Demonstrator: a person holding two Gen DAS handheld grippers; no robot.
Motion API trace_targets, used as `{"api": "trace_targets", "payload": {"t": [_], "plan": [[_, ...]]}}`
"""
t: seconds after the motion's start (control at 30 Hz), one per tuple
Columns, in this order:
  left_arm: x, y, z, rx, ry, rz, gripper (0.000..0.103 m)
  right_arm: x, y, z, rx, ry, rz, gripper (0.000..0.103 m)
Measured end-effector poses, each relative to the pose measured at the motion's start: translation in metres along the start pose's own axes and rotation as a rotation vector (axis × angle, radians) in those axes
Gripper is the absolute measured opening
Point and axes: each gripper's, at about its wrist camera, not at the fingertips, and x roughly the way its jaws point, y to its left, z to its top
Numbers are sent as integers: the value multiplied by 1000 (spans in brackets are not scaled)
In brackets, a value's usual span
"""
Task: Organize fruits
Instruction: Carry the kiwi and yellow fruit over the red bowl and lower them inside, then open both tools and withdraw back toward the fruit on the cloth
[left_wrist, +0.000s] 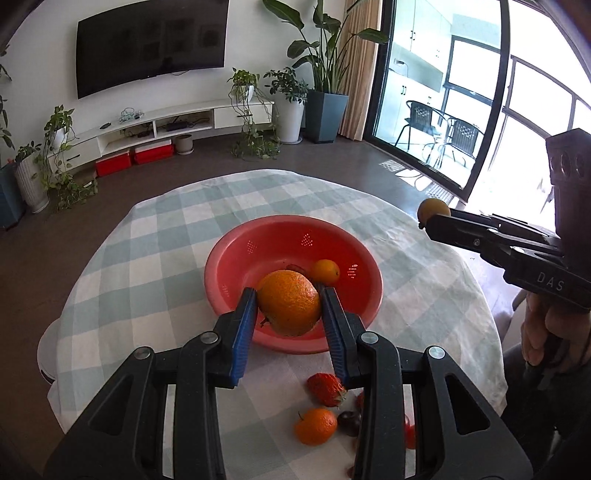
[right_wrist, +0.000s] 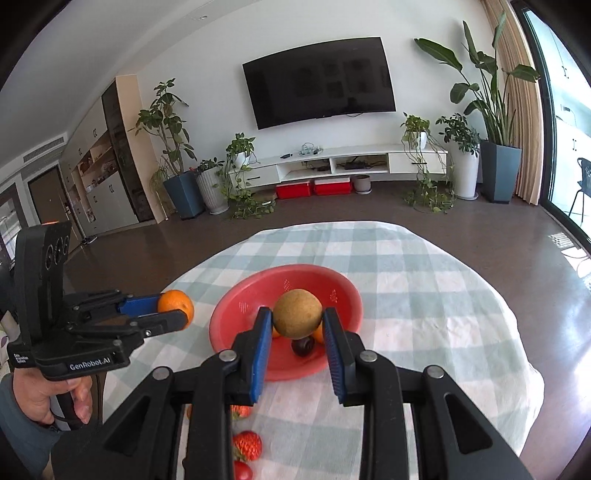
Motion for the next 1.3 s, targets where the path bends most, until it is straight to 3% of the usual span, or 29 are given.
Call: {"api": "trace_targets", "payload": {"t": [0.13, 0.4, 0.63, 0.93, 1.07, 1.17, 1.3], "plan": [[36, 4, 14, -1, 59, 30, 33, 48, 7, 10, -31, 56, 8, 31], [84, 0, 2, 8, 135, 49, 33, 92, -3, -20, -74, 164, -26, 31], [106, -11, -5, 57, 180, 65, 33, 105, 4, -30, -149, 195, -56, 31], [122, -7, -13, 51, 208, 80, 34, 111, 6, -36, -188, 228, -97, 31], [123, -6, -15, 54, 212, 89, 34, 112, 5, -38, -187, 239, -109, 36], [120, -5, -15, 49, 201, 93, 44, 112, 3, -38, -176, 238, -110, 37], [116, -6, -15, 49, 193, 96, 46, 109, 2, -38, -162, 232, -106, 40]]}}
